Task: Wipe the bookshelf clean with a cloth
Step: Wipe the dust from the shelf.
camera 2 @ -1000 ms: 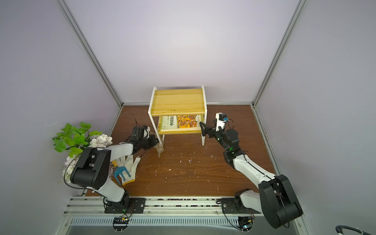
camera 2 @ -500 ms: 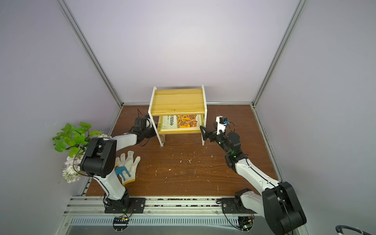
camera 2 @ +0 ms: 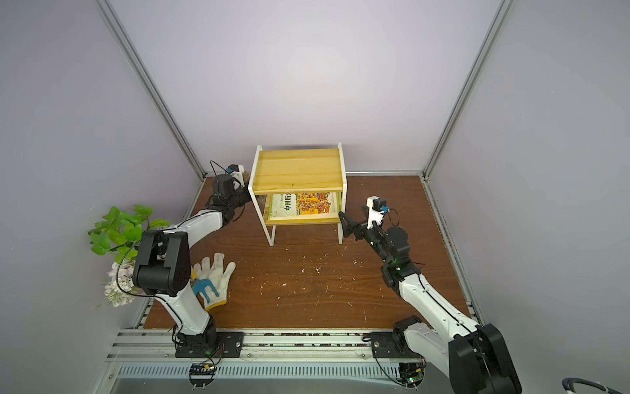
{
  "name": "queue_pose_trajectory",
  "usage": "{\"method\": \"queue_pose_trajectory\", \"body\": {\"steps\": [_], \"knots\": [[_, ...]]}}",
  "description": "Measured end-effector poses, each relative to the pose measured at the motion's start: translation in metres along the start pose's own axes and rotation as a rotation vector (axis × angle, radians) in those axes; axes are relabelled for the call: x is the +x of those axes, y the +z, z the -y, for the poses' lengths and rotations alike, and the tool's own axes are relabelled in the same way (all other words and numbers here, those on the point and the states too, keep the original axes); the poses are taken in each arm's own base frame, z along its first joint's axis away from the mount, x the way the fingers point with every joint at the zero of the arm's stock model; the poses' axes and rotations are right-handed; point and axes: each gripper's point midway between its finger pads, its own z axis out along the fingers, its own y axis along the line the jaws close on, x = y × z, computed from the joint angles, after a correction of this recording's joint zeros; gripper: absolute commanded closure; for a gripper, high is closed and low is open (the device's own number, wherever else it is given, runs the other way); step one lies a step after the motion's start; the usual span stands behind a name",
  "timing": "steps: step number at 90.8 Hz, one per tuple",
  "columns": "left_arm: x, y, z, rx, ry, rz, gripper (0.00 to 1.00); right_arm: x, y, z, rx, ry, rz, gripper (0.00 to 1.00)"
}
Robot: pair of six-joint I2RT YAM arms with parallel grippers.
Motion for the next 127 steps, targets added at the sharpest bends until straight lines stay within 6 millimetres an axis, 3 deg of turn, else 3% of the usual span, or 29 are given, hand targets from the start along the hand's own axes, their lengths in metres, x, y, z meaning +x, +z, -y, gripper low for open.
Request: {"method": "queue_pose_trajectory", "body": {"steps": [4, 16, 22, 27, 40, 45, 51, 64, 72, 76, 80, 92, 98, 107, 116, 127], "knots": [[0.016, 0.008, -0.014, -0.02, -0.025, -0.026, 1.0, 0.002, 0.001, 0.001, 0.002, 0.002, -0.005, 0.01], [0.095, 0.019, -0.071, -0.135, -0.139, -0.184, 1.0, 0.005, 0.002, 0.002, 0.005, 0.001, -0.013, 0.01], [0.114, 0.016, -0.082, -0.177, -0.17, -0.238, 1.0, 0.004, 0.001, 0.002, 0.005, -0.007, -0.011, 0.01], [0.102, 0.019, -0.078, -0.188, -0.165, -0.237, 1.0, 0.004, 0.002, 0.002, 0.007, -0.013, -0.011, 0.01], [0.003, 0.038, -0.029, -0.105, -0.055, -0.07, 1.0, 0.003, 0.002, 0.002, 0.006, -0.018, -0.009, 0.01], [-0.02, 0.037, -0.014, -0.072, -0.024, -0.015, 1.0, 0.003, 0.002, 0.002, 0.006, -0.017, -0.006, 0.01], [-0.015, 0.026, -0.016, -0.079, -0.013, 0.002, 1.0, 0.003, 0.002, 0.002, 0.006, -0.014, -0.006, 0.01], [0.061, -0.003, -0.07, -0.275, -0.043, -0.147, 1.0, 0.003, 0.002, 0.001, 0.002, -0.015, -0.008, 0.01], [0.081, -0.03, -0.089, -0.399, -0.048, -0.206, 1.0, 0.005, 0.002, 0.002, 0.004, -0.013, -0.014, 0.01], [0.075, -0.046, -0.084, -0.426, -0.039, -0.193, 1.0, 0.006, 0.002, 0.003, 0.007, -0.01, -0.022, 0.01], [0.057, -0.062, -0.071, -0.429, -0.023, -0.139, 1.0, 0.008, 0.002, 0.004, 0.013, -0.004, -0.029, 0.01], [-0.017, -0.098, 0.004, -0.274, 0.046, 0.085, 1.0, 0.005, 0.0, 0.007, 0.035, 0.012, -0.019, 0.01], [-0.046, -0.097, 0.036, -0.193, 0.076, 0.135, 1.0, 0.002, 0.0, 0.007, 0.038, 0.016, -0.006, 0.01], [-0.082, -0.075, 0.069, -0.108, 0.115, 0.16, 1.0, -0.002, 0.0, 0.005, 0.033, 0.025, 0.005, 0.01], [-0.079, -0.052, 0.071, -0.083, 0.121, 0.129, 1.0, -0.005, 0.0, 0.004, 0.025, 0.039, 0.015, 0.01], [-0.037, -0.03, 0.042, -0.124, 0.095, 0.024, 1.0, -0.005, 0.0, 0.003, 0.021, 0.057, 0.017, 0.01]]}}
